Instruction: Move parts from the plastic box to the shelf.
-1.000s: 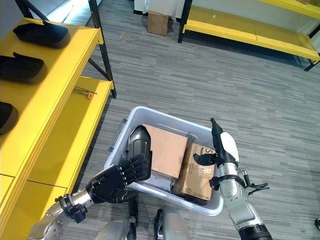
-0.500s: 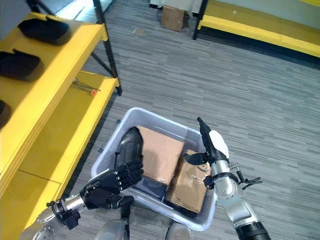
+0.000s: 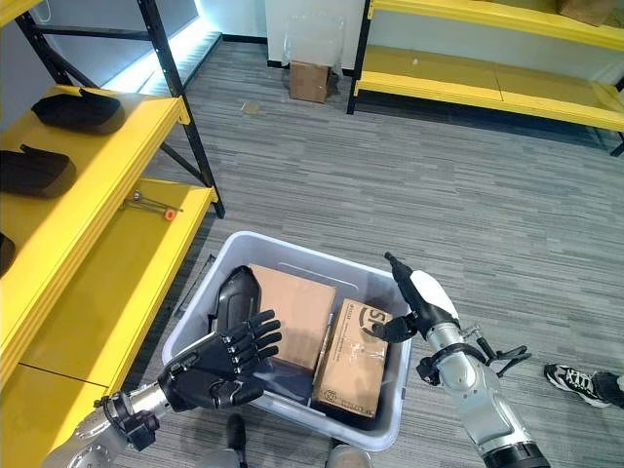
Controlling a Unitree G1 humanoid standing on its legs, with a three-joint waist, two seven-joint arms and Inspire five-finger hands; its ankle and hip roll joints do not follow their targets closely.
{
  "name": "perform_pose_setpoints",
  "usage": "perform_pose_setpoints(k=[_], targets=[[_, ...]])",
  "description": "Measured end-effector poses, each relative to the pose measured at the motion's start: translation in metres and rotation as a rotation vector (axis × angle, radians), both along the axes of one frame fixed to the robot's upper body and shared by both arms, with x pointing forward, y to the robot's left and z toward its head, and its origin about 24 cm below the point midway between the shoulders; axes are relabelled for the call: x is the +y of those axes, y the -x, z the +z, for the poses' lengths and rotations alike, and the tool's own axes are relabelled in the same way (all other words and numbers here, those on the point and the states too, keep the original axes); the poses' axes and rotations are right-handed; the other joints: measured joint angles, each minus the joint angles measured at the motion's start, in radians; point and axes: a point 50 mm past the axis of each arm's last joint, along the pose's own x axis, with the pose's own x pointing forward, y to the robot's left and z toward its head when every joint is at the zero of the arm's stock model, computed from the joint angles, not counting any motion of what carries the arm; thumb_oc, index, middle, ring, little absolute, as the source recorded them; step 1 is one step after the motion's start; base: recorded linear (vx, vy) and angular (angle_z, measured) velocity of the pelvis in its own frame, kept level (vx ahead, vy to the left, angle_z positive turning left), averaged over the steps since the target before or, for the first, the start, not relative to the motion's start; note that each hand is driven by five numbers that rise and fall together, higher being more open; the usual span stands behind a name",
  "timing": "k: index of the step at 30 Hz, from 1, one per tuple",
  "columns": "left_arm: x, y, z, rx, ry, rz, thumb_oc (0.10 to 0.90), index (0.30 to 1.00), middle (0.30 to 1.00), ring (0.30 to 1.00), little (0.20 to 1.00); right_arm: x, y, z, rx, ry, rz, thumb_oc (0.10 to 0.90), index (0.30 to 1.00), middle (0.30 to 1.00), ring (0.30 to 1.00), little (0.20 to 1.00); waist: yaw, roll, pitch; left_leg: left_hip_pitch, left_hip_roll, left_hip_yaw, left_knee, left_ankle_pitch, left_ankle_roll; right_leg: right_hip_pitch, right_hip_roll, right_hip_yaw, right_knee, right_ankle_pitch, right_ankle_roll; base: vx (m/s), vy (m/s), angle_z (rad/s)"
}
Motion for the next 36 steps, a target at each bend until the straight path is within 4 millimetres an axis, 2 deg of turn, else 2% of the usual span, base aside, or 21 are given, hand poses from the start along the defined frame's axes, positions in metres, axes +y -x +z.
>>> perform_pose_setpoints(k=[6, 9, 14, 16, 18, 20, 21, 24, 28, 30, 33, 36], targets=[[0.001, 0.003, -0.002, 0.015, -0.001, 0.005, 0.9, 1.0, 1.0, 1.0, 1.0, 0.013, 0.0, 0.024, -0.082, 0.072, 0.145, 0.9, 1.0, 1.0, 1.0, 1.0, 0.021, -0.008, -0.004, 0.003, 0.001, -0.015, 0.003, 0.007, -0.011, 0.009, 0.004, -0.015, 0.0, -0.001, 0.0, 0.04, -0.049, 0.07], [0.002, 0.004, -0.003, 0.022, -0.003, 0.005, 0.9, 1.0, 1.0, 1.0, 1.0, 0.02, 0.002, 0.04, -0.155, 0.196, 0.25, 0.9, 1.0, 1.0, 1.0, 1.0, 0.046, -0.01, -0.004, 0.001, 0.002, -0.024, 0.003, 0.006, -0.005, 0.017, 0.006, -0.024, 0.0, -0.004, -0.002, 0.05, -0.06, 0.1], [0.004, 0.004, -0.003, 0.034, -0.019, 0.047, 0.9, 1.0, 1.0, 1.0, 1.0, 0.031, 0.005, 0.059, -0.235, 0.264, 0.345, 0.9, 1.0, 1.0, 1.0, 1.0, 0.075, -0.032, -0.007, -0.012, 0.002, -0.046, 0.001, 0.01, 0.0, 0.019, 0.009, -0.041, 0.0, -0.017, 0.007, 0.03, -0.09, 0.13], [0.008, 0.003, -0.002, 0.037, -0.016, 0.081, 0.9, 1.0, 1.0, 1.0, 1.0, 0.039, -0.002, 0.069, -0.278, 0.283, 0.386, 0.9, 1.0, 1.0, 1.0, 1.0, 0.089, -0.045, -0.006, -0.052, 0.004, -0.071, 0.017, 0.015, 0.0, 0.0, 0.013, -0.059, 0.0, -0.018, 0.005, -0.09, -0.111, 0.27], [0.011, 0.0, 0.001, 0.028, -0.014, 0.103, 0.9, 1.0, 1.0, 1.0, 1.0, 0.045, -0.01, 0.08, -0.327, 0.316, 0.41, 0.9, 1.0, 1.0, 1.0, 1.0, 0.112, -0.046, -0.004, -0.094, 0.005, -0.086, 0.034, 0.019, -0.003, -0.032, 0.017, -0.07, 0.0, -0.013, 0.0, -0.14, -0.105, 0.23], [0.02, -0.005, 0.01, -0.043, -0.044, 0.152, 0.9, 1.0, 1.0, 1.0, 1.0, 0.054, -0.024, 0.102, -0.437, 0.354, 0.441, 0.9, 1.0, 1.0, 1.0, 1.0, 0.147, -0.034, 0.04, -0.153, 0.006, -0.114, 0.058, 0.036, -0.015, -0.076, 0.02, -0.089, 0.021, -0.011, -0.004, -0.17, -0.186, 0.34], [0.027, -0.01, 0.021, -0.101, -0.01, 0.222, 0.9, 1.0, 1.0, 1.0, 1.0, 0.056, -0.027, 0.113, -0.506, 0.355, 0.443, 0.9, 1.0, 1.0, 1.0, 1.0, 0.167, -0.027, 0.08, -0.187, 0.008, -0.137, 0.074, 0.038, -0.017, -0.094, 0.022, -0.11, 0.032, -0.014, -0.009, -0.12, -0.135, 0.29], [0.033, -0.025, 0.04, -0.218, 0.013, 0.272, 0.9, 1.0, 1.0, 1.0, 1.0, 0.061, -0.034, 0.118, -0.552, 0.397, 0.463, 0.9, 1.0, 1.0, 1.0, 1.0, 0.208, -0.015, 0.15, -0.216, 0.012, -0.17, 0.099, 0.039, -0.019, -0.111, 0.024, -0.134, 0.074, -0.039, -0.012, -0.1, -0.093, 0.31], [0.028, -0.034, 0.064, -0.341, 0.036, 0.241, 0.9, 1.0, 1.0, 1.0, 1.0, 0.063, -0.035, 0.119, -0.571, 0.45, 0.489, 0.9, 1.0, 1.0, 1.0, 1.0, 0.245, -0.002, 0.203, -0.262, 0.012, -0.194, 0.101, 0.049, -0.024, -0.172, 0.017, -0.148, 0.144, -0.066, -0.02, -0.1, -0.061, 0.17], [0.027, -0.035, 0.065, -0.342, 0.052, 0.241, 0.9, 1.0, 1.0, 1.0, 1.0, 0.067, -0.039, 0.114, -0.554, 0.481, 0.51, 0.9, 1.0, 1.0, 1.0, 1.0, 0.243, 0.007, 0.222, -0.271, 0.01, -0.202, 0.1, 0.051, -0.024, -0.186, 0.012, -0.152, 0.166, -0.083, -0.014, -0.1, -0.051, 0.11], [0.027, -0.036, 0.069, -0.364, 0.062, 0.243, 0.9, 1.0, 1.0, 1.0, 1.0, 0.064, -0.044, 0.101, -0.511, 0.508, 0.522, 0.9, 1.0, 1.0, 1.0, 1.0, 0.243, 0.019, 0.233, -0.302, 0.01, -0.213, 0.098, 0.06, -0.027, -0.227, 0.008, -0.16, 0.201, -0.096, -0.024, -0.1, -0.051, 0.09], [0.03, -0.036, 0.071, -0.367, 0.042, 0.237, 0.9, 1.0, 1.0, 1.0, 1.0, 0.062, -0.045, 0.095, -0.505, 0.531, 0.529, 0.9, 1.0, 1.0, 1.0, 1.0, 0.241, 0.022, 0.234, -0.316, 0.012, -0.214, 0.098, 0.062, -0.028, -0.249, 0.007, -0.16, 0.217, -0.104, -0.026, -0.07, -0.015, 0.01]])
